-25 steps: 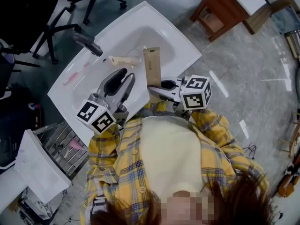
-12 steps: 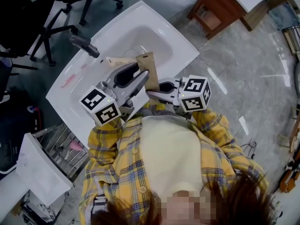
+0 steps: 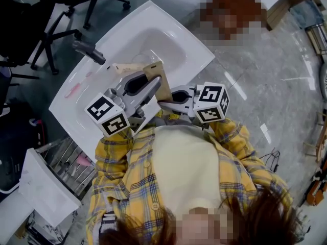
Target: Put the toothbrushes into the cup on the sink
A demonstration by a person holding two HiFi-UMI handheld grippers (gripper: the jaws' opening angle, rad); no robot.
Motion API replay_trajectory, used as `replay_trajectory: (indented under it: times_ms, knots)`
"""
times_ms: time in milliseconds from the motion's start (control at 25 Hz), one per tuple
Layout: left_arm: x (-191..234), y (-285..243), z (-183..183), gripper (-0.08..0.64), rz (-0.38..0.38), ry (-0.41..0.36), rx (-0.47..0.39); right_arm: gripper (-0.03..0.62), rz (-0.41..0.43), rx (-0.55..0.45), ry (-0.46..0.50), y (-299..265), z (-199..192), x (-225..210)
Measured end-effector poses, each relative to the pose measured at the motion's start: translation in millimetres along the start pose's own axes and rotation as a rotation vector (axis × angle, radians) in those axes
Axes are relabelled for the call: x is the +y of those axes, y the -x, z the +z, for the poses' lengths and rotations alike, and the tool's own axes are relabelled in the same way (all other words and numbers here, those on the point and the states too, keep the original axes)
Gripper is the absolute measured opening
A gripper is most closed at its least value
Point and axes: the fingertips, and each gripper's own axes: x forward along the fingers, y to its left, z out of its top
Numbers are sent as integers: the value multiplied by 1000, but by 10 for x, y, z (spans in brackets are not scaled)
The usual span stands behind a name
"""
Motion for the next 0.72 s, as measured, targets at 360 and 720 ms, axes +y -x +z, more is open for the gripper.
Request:
replay_trajectory:
  times_ms: [360, 720]
  knots:
    - [-90, -26, 1, 43, -61, 39, -3, 43, -50, -6, -10, 21, -21, -93]
    - [-60, 35, 114, 40, 9, -16, -17, 52, -111, -36, -24, 69, 47, -212]
